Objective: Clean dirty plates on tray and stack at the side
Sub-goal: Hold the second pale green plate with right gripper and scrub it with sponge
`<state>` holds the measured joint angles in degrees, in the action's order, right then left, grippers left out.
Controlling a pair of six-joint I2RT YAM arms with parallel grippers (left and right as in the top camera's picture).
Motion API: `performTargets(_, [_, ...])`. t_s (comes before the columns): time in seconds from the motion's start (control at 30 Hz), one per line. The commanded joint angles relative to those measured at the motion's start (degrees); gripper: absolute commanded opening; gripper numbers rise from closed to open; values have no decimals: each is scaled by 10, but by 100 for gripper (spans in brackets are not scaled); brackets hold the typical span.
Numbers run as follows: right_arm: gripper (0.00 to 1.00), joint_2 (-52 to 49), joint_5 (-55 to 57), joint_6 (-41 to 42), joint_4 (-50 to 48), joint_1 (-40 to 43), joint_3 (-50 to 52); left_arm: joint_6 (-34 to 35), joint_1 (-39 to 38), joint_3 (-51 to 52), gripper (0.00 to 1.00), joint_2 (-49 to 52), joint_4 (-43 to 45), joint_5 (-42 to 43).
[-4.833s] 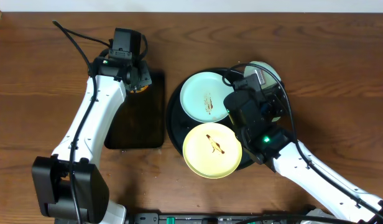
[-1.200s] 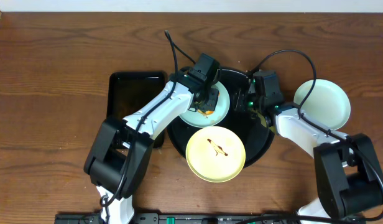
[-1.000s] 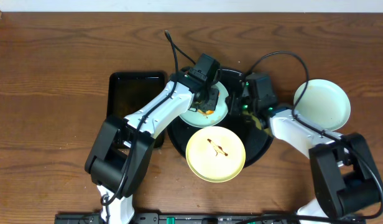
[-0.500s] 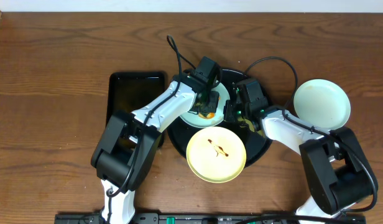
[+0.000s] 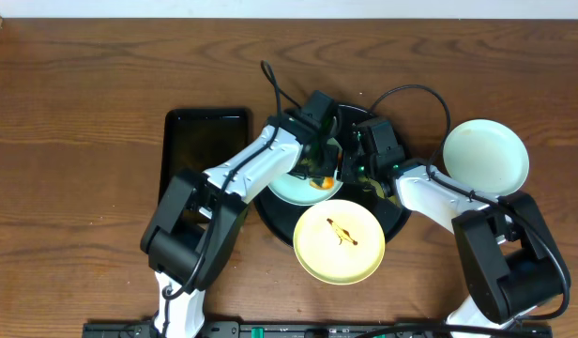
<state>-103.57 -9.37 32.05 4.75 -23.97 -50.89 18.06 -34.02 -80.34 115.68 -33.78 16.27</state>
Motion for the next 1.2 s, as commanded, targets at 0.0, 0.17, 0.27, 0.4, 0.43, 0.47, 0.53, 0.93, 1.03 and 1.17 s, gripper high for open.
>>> performTargets(0.0, [1,-7,10,6,7,-3,0,2,-5,3,7,2,-9,11])
performTargets(0.17, [1,-7,10,7,8,-3,0,2,-5,7,7,2,-13,10])
performTargets(0.27, [1,-7,10,7,9,-3,0,3,-5,18,8,2,-7,-21])
performTargets(0.4, [1,-7,10,7,8,-3,0,2,-4,39,7,2,11,-71])
performTargets(0.43, [1,-7,10,7,9,-3,0,2,-3,42,7,2,14,-86])
performTargets(0.47, [1,-7,10,7,9,-3,0,3,-1,44,8,2,15,-108])
performTargets(0.53, [1,-7,10,7,9,-3,0,3,5,44,8,2,18,-140])
performTargets(0.93, [1,-7,18,7,19,-3,0,0,79,40,7,-21,6,-189])
performTargets(1.03, [1,-7,44,7,17,-3,0,-13,77,34,8,-68,-9,-155])
performTargets(1.17, [1,-7,70,-12,10,0,-1,-13,77,34,7,-147,-25,-144])
